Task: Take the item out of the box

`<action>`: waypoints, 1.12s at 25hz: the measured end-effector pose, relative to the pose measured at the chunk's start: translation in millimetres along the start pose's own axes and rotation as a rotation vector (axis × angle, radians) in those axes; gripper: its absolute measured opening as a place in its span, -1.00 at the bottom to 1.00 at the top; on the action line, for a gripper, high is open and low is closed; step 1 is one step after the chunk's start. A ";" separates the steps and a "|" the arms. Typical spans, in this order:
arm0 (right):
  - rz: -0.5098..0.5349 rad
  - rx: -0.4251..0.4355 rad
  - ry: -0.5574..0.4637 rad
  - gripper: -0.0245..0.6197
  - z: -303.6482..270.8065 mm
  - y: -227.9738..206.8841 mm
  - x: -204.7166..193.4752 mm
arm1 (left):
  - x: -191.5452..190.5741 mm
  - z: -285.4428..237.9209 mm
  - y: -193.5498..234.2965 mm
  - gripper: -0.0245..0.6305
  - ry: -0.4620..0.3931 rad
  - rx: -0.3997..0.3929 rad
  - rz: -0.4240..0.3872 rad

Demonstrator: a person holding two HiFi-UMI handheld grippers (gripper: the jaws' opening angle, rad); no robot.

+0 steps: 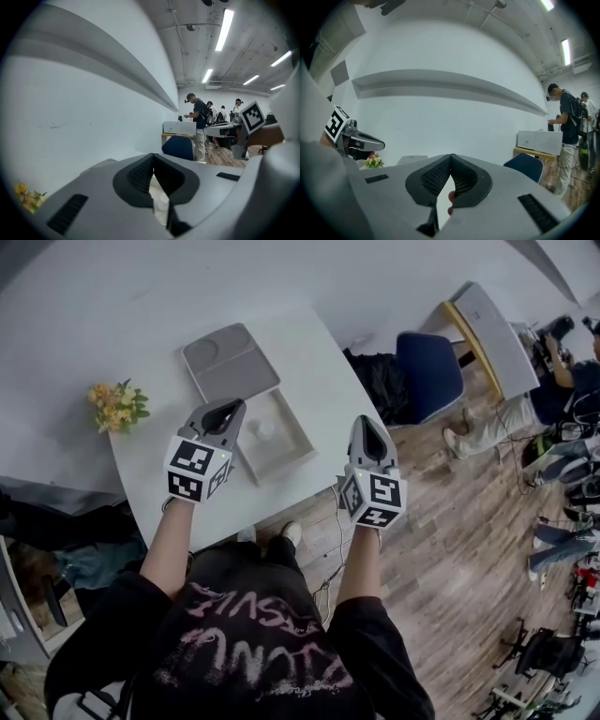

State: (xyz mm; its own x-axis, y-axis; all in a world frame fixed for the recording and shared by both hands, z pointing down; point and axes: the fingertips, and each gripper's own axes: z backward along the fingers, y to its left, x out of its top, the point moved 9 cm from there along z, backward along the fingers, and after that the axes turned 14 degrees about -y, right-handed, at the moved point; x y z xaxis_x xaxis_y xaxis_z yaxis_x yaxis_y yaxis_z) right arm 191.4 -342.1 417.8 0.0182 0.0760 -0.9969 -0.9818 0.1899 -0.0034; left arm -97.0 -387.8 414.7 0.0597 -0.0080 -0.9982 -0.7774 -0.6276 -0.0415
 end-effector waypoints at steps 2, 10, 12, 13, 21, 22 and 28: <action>0.001 0.017 -0.002 -0.89 -4.1 -1.7 3.6 | 4.1 -0.6 -1.1 -0.92 -0.002 0.013 -0.001; -0.011 0.069 -0.031 -0.89 -19.3 -8.4 14.8 | 15.3 -8.7 -10.2 -0.92 -0.013 0.055 -0.018; -0.014 0.080 -0.036 -0.89 -21.8 -11.3 14.8 | 16.1 -11.6 -14.1 -0.92 -0.010 0.055 -0.027; -0.016 0.083 -0.038 -0.89 -22.7 -13.1 14.7 | 16.2 -13.3 -15.8 -0.92 -0.007 0.053 -0.029; -0.022 0.088 -0.040 -0.89 -26.1 -19.8 11.9 | 5.3 -20.7 -23.8 -0.82 0.051 0.027 -0.024; -0.026 0.085 -0.039 -0.89 -26.1 -21.0 10.6 | 2.8 -21.6 -25.3 -0.81 0.058 0.022 -0.023; -0.035 0.089 -0.033 -0.89 -28.3 -25.9 7.4 | -8.8 -27.6 -32.8 -0.65 0.108 -0.007 -0.026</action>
State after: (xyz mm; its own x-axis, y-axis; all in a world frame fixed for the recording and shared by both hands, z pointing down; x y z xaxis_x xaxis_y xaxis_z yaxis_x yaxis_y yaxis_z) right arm 211.6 -374.2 408.3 0.0601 0.0998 -0.9932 -0.9597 0.2796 -0.0300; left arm -54.8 -388.6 426.0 0.1477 -0.0752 -0.9862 -0.7706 -0.6338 -0.0671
